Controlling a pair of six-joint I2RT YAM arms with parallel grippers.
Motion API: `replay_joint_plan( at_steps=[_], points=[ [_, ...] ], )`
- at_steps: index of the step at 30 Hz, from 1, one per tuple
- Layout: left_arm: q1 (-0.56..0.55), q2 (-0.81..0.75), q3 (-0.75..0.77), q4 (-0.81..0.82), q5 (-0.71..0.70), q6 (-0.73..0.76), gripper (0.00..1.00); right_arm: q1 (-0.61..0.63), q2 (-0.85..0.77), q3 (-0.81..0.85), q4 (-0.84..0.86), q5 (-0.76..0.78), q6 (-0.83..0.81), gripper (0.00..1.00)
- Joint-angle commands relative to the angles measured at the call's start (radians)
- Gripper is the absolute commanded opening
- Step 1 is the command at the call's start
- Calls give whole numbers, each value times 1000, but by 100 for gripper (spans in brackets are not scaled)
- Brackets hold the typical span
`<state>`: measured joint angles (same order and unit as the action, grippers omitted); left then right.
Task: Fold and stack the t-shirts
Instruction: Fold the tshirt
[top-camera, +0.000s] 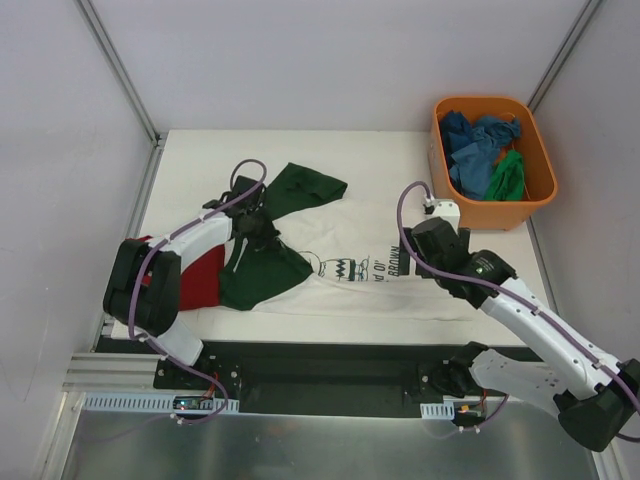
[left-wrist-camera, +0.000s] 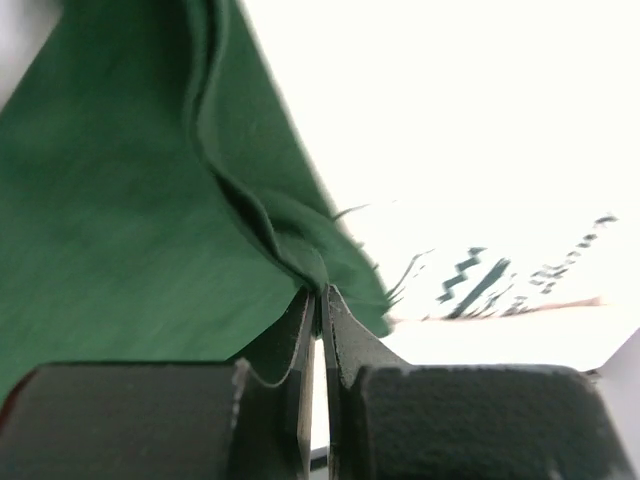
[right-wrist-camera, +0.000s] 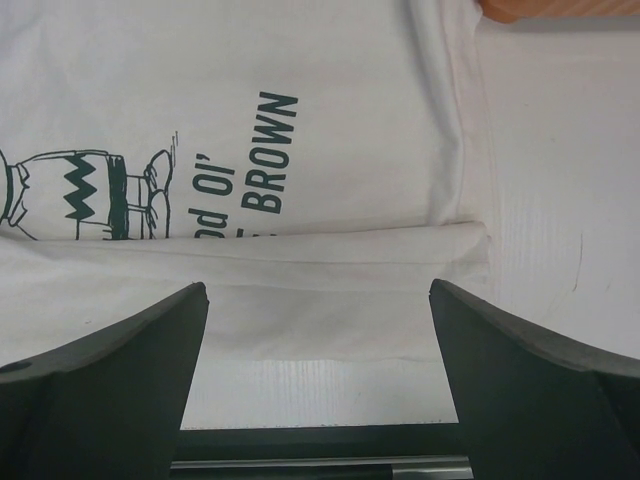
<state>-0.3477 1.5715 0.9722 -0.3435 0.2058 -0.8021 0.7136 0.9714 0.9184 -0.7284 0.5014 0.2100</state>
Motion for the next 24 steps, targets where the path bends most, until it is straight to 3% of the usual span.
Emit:
replay_joint_plan(
  at_steps=[1,6,10,12,14,19,20,24],
  points=[
    [-16,110,153,26,30,12,0,-42,-39,11,-29,28,2,97],
    [-46,286,324,26,81,35,2,-83,-85,5,-52,31,-9,97],
    [-68,364,454,26,109,46,30,-100,-115,2,-78,31,-11,97],
    [-71,377,474,26,118,46,34,-101,-120,2,-92,34,-11,97],
    [-73,369,491,26,119,50,48,-103,-126,0,-103,34,-12,97],
    [-73,297,473,24,133,87,84,-112,-105,-12,-103,-21,5,97],
    [-73,251,456,24,135,93,96,-115,-99,-19,-106,-35,20,97],
    [-73,102,318,24,81,104,99,-169,-73,-70,-92,-145,69,97]
  ],
)
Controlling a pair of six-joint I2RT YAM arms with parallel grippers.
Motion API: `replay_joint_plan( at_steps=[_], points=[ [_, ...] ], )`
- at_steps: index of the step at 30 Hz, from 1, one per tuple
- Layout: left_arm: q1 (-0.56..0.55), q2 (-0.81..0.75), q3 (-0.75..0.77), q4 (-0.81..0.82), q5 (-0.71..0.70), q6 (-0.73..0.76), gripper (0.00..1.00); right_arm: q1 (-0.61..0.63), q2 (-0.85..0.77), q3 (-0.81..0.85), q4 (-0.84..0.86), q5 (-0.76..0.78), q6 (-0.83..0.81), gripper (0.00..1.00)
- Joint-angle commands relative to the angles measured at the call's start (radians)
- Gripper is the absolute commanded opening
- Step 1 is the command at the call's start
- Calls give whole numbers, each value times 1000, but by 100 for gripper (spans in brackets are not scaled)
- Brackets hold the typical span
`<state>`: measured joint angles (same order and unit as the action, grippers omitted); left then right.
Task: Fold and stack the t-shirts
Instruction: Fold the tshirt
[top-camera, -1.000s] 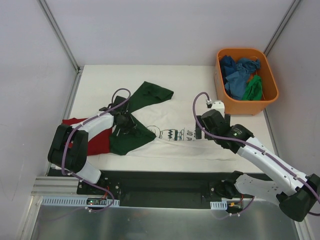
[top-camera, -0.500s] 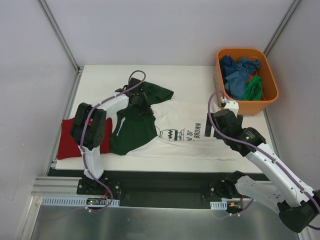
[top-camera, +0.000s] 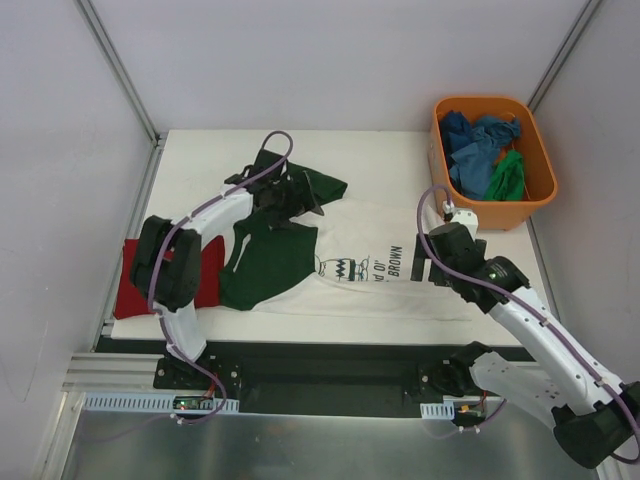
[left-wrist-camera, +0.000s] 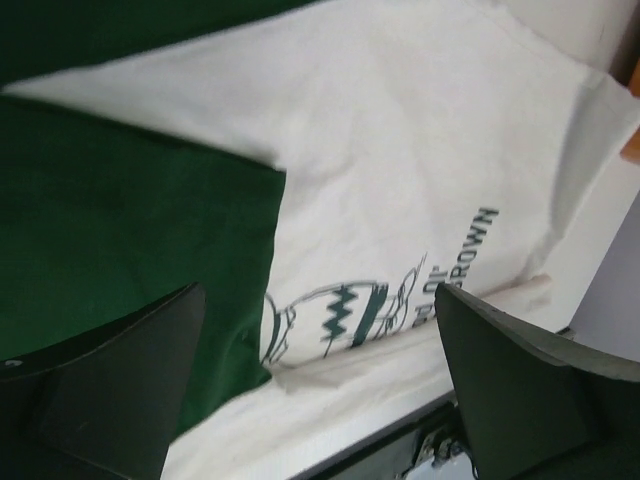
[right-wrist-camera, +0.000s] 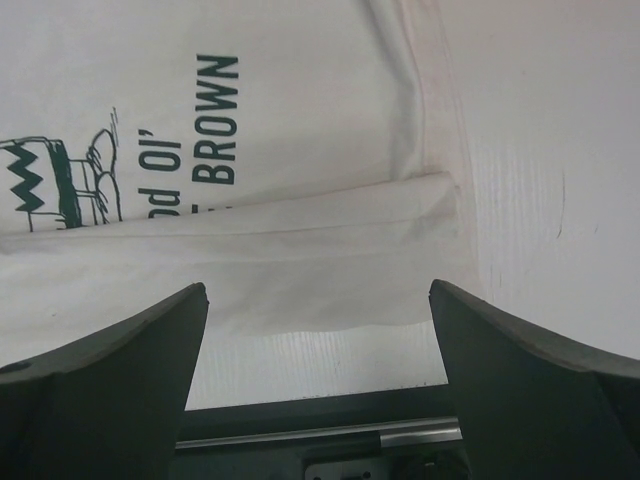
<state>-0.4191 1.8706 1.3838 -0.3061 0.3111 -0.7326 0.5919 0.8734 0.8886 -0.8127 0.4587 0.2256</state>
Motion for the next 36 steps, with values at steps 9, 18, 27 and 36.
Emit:
replay_joint_plan(
  at_steps=[9,18,27,36],
  points=[
    [-3,-424,-500,-7,-58,-34,99,-234,87,-210,139,-377,93,97],
    [0,-467,-652,-7,-125,-60,99,-274,228,-293,313,-391,146,97],
    [16,-455,-667,-10,-130,-56,99,-287,324,-274,449,-355,147,97],
    [43,-533,-719,-39,-153,-56,99,-294,421,-163,586,-329,43,97]
  ],
)
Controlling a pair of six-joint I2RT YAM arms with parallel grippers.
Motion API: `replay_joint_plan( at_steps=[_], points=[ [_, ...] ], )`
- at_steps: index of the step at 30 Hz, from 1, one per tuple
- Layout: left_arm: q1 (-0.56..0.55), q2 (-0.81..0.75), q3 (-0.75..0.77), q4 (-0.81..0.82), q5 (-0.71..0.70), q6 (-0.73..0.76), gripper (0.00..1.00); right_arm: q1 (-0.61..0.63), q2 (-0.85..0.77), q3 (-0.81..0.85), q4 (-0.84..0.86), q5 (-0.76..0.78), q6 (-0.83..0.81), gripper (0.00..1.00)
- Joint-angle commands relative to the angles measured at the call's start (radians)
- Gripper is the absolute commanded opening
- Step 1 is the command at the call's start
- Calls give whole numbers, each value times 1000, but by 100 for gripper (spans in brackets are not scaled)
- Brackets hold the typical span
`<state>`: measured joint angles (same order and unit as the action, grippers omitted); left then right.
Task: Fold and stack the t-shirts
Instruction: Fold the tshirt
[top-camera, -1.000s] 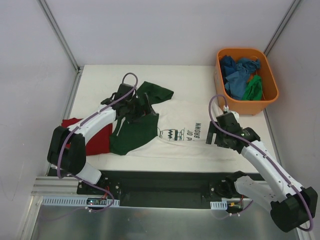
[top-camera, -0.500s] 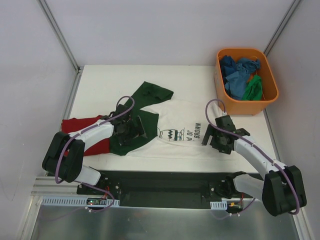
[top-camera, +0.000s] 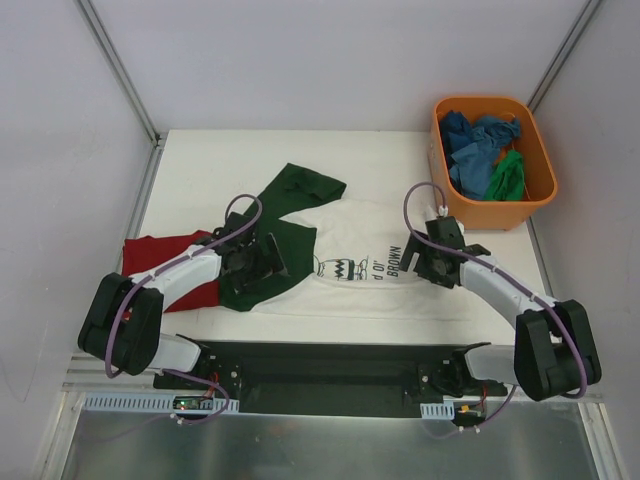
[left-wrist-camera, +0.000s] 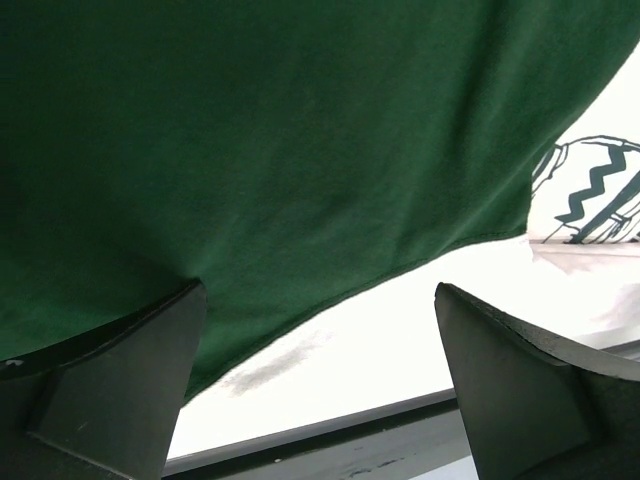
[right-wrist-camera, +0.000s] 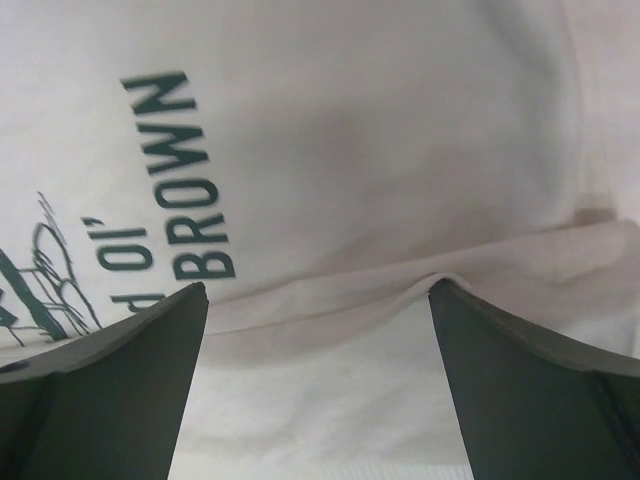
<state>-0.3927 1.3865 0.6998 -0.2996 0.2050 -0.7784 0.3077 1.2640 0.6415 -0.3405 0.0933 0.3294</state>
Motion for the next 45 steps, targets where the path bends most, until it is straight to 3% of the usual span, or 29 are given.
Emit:
replay_joint_plan(
  at_steps=[1,6,11,19,25,38,45],
  points=[
    [17,-67,-40,-47,-50,-13,99,-12,38,102,124,45,-76,97],
    [17,-106,-51,-58,-55,-13,99,-15,64,200,141,48,-122,97],
    [17,-130,-40,-65,-52,-10,99,-15,15,218,51,33,-161,97],
    [15,-87,35,-64,-36,1,99,-13,-175,54,-75,-50,-96,97],
    [14,-5,50,-39,-23,1,99,-15,-127,10,-123,-84,-109,97],
    [14,-87,-166,-42,27,-77,99,-15,-103,-78,-209,-150,-81,97],
    [6,-337,-302,-65,71,-147,99,-15,-208,-118,-374,-202,-55,97]
  ],
)
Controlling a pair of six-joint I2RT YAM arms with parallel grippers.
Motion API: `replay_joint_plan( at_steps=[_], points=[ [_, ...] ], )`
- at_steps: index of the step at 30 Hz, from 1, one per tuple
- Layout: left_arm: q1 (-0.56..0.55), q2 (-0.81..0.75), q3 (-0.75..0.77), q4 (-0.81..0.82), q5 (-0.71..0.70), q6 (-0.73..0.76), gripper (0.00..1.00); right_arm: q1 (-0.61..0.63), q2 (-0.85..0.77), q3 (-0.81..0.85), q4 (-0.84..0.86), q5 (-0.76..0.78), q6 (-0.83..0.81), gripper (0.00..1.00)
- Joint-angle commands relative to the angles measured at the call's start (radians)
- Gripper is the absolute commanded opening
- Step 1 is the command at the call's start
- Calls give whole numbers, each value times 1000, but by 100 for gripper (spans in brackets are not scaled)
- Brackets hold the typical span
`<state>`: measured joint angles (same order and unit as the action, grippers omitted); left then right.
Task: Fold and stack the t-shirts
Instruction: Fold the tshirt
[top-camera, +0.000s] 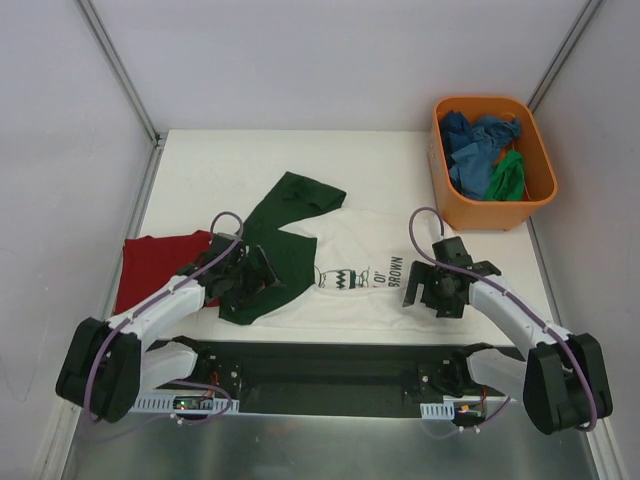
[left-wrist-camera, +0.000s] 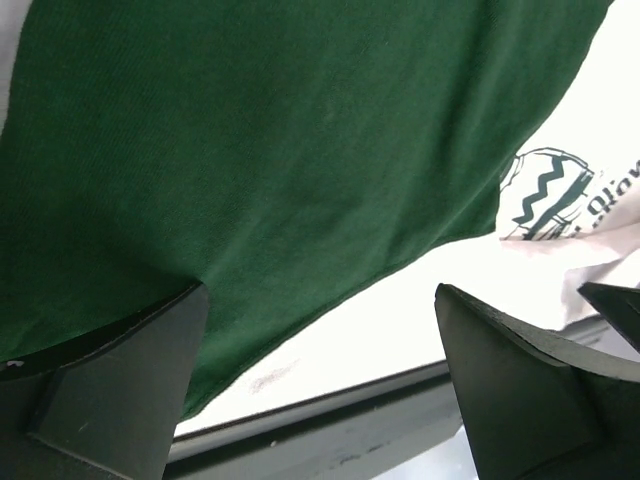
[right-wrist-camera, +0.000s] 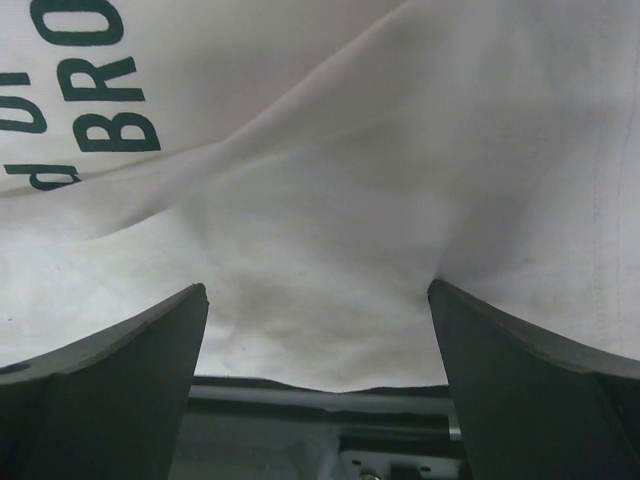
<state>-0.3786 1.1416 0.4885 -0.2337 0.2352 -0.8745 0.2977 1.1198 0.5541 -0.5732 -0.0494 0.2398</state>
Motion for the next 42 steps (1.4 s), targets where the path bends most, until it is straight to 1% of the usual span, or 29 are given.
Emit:
replay_joint_plan(
  at_steps=[1,6,7,9,11,12,13,15,16,18,19,20,21,22,23,24,25,26,27,28,29,31,33,36,37,38,40,41,42],
  points=[
    [-8,-120,-117,-133,45,-58,99,-5,-89,-36,-151,-64,52,97],
    [-13,-276,-174,-151,90,-98,99,-5,-176,-48,-235,-56,82,97],
    [-13,-296,-182,-156,102,-107,99,-6,-223,-45,-235,-66,85,97],
    [-14,-359,-180,-170,118,-112,99,-6,-262,1,-266,-63,82,97],
    [-14,-420,-140,-179,96,-81,99,-5,-307,38,-297,-30,55,97],
    [-14,-437,-116,-181,63,-66,99,-5,-317,88,-304,-17,38,97],
    [-16,-448,-52,-181,44,-28,99,-5,-327,111,-309,3,24,97],
    [-14,-447,25,-179,10,17,99,-5,-322,191,-329,118,-8,97],
    [-14,-433,106,-179,-28,67,99,-5,-307,219,-335,152,-16,97],
    [-14,-355,186,-181,-81,110,99,-5,-296,259,-332,204,-37,97],
    [-14,-320,265,-179,-121,133,99,-3,-285,292,-312,200,-48,97],
    [-14,-236,306,-179,-138,146,100,-5,-282,303,-300,192,-53,97],
    [-14,-188,344,-179,-152,153,99,-5,-279,313,-286,183,-65,97],
    [-14,-142,414,-179,-202,157,99,-5,-278,322,-263,169,-68,97],
    [-14,-43,448,-181,-224,160,99,-5,-278,323,-252,164,-71,97],
    [-13,8,484,-179,-231,166,99,-6,-276,326,-245,164,-76,97],
    [-13,56,555,-177,-262,187,99,-6,-266,328,-244,169,-83,97],
    [-8,152,594,-177,-292,199,99,-8,-261,336,-247,175,-82,97],
    [-3,199,629,-177,-293,212,99,-8,-253,337,-251,177,-86,97],
    [4,243,703,-177,-284,235,99,-8,-249,339,-251,172,-91,97],
    [18,330,738,-177,-265,241,99,-8,-249,336,-251,169,-92,97],
    [35,410,823,-179,-237,244,95,-8,-247,331,-248,171,-94,97],
    [53,513,867,-177,-211,235,88,-11,-250,320,-248,184,-94,97],
    [76,630,932,-177,-177,220,72,-19,-256,311,-246,203,-99,97],
    [81,658,962,-179,-169,218,62,-23,-258,310,-241,218,-103,97],
    [86,706,976,-177,-166,215,58,-26,-259,308,-244,226,-106,97],
    [92,751,1013,-179,-157,212,53,-38,-271,302,-244,247,-115,97],
    [92,785,1022,-179,-151,209,48,-48,-276,299,-246,244,-120,97],
    [92,800,1041,-179,-154,209,47,-57,-284,297,-246,241,-126,97]
  ],
)
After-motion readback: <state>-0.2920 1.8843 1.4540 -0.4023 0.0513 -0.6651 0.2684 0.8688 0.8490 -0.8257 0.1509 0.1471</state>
